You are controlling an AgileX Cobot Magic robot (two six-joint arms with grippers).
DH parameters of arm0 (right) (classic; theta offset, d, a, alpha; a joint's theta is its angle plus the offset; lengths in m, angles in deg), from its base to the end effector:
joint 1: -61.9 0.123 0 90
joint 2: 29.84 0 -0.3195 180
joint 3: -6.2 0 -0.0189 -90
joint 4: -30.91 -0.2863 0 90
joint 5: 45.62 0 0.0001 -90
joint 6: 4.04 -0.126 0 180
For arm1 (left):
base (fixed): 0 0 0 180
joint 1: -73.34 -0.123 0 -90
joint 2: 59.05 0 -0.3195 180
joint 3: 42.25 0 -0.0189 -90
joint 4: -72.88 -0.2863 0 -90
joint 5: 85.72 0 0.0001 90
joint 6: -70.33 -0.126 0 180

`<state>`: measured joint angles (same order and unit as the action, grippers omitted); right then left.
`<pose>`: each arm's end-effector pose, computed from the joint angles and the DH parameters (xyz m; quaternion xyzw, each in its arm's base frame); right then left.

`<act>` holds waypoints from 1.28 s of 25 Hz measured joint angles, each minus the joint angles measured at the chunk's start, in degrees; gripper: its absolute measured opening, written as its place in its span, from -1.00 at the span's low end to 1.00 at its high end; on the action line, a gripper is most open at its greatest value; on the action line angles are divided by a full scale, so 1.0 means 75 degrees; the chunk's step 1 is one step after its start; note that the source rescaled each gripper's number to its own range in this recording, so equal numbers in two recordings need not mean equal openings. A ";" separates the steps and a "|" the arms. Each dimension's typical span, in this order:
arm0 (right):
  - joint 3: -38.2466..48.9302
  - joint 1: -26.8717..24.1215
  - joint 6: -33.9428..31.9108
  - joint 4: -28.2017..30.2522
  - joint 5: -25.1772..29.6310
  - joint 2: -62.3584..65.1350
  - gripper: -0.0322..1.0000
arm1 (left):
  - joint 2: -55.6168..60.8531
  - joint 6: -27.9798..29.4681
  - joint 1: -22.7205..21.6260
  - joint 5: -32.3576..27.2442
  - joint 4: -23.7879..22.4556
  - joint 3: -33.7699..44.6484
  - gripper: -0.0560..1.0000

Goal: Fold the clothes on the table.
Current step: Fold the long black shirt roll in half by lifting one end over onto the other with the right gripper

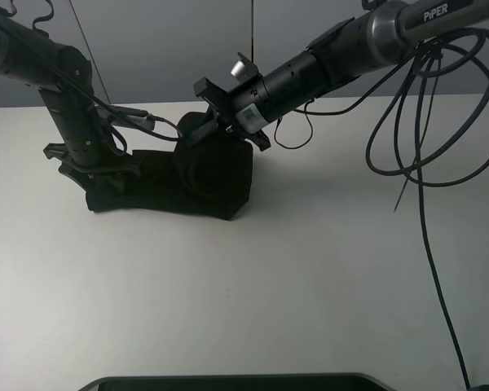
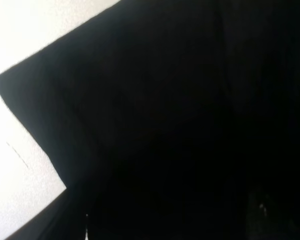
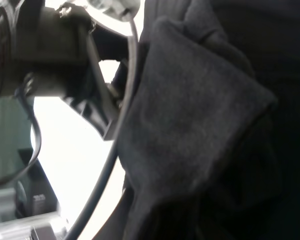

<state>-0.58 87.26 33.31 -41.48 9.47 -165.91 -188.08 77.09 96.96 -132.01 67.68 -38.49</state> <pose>0.4092 0.3030 0.1082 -0.1154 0.8740 0.4716 0.0185 0.3939 -0.1632 0.0649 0.1772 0.9836 0.0298 0.0164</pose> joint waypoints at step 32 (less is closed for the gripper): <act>-0.0332 0.0533 0.1068 -0.1862 -0.0626 -0.1100 -0.58 | 0.0244 -0.0176 -0.0017 0.0185 0.0070 0.0055 0.71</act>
<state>-3.07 91.25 41.32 -55.44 4.77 -174.16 -186.25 75.78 96.83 -130.63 68.20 -38.08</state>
